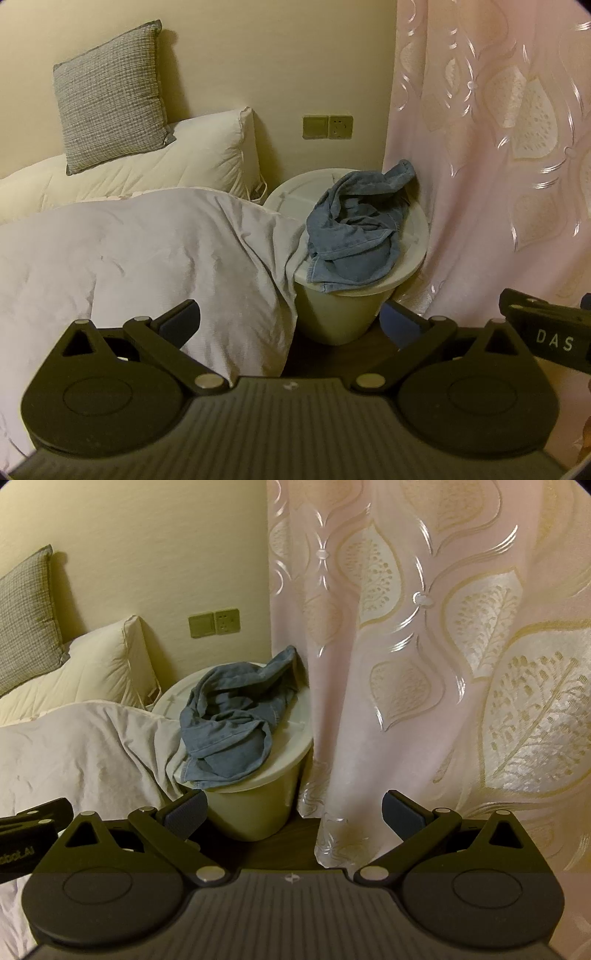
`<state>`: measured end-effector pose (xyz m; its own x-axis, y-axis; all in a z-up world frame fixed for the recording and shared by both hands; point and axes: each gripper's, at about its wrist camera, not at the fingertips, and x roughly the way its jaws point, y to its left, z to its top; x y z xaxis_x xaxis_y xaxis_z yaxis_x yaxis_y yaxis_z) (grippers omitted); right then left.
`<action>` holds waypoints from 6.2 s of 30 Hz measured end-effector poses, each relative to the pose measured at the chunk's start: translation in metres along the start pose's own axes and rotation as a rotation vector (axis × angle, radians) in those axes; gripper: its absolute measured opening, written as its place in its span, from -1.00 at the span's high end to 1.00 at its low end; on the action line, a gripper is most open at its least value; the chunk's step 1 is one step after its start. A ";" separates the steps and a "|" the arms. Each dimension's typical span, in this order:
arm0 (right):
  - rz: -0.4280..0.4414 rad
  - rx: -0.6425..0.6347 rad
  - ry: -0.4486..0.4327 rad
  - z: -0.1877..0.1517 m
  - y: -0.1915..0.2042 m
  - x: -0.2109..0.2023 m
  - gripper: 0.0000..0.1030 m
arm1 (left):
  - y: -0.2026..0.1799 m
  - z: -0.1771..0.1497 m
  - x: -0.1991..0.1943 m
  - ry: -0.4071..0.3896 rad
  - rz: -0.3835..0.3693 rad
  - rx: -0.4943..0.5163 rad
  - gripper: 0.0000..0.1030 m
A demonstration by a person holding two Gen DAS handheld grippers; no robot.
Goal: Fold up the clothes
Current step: 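Approach the blue jeans on the white bin lid with both tools, then grasp the blue jeans with the left tool while the right tool grasps another part, then carry the jeans with both tools over to the bed and release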
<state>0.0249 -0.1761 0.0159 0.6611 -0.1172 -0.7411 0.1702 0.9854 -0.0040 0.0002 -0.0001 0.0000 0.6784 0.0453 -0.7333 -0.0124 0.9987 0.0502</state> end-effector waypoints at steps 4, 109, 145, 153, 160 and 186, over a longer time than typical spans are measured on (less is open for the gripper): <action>0.004 -0.002 0.004 -0.001 -0.001 0.001 -1.00 | 0.000 0.000 0.001 -0.003 -0.001 -0.002 -0.99; 0.181 -0.159 0.240 0.140 -0.002 0.336 -0.84 | -0.054 0.120 0.342 0.294 -0.129 -0.030 -0.21; 0.188 0.606 0.328 0.208 0.003 0.534 -0.82 | -0.037 0.143 0.529 0.371 -0.256 -0.032 -0.59; 0.146 0.617 0.403 0.204 0.002 0.564 -0.80 | -0.016 0.118 0.543 0.493 -0.282 -0.260 -0.83; 0.189 0.545 0.391 0.199 0.000 0.560 0.80 | -0.032 0.122 0.548 0.460 -0.301 -0.255 0.26; 0.884 0.063 -0.371 0.327 0.040 0.247 0.89 | -0.008 0.141 0.199 -0.262 -0.056 -0.464 0.53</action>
<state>0.4340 -0.2064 0.0528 0.7564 0.6229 -0.1995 -0.4688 0.7290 0.4987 0.2389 -0.0028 -0.0513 0.8470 0.0433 -0.5298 -0.2543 0.9082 -0.3323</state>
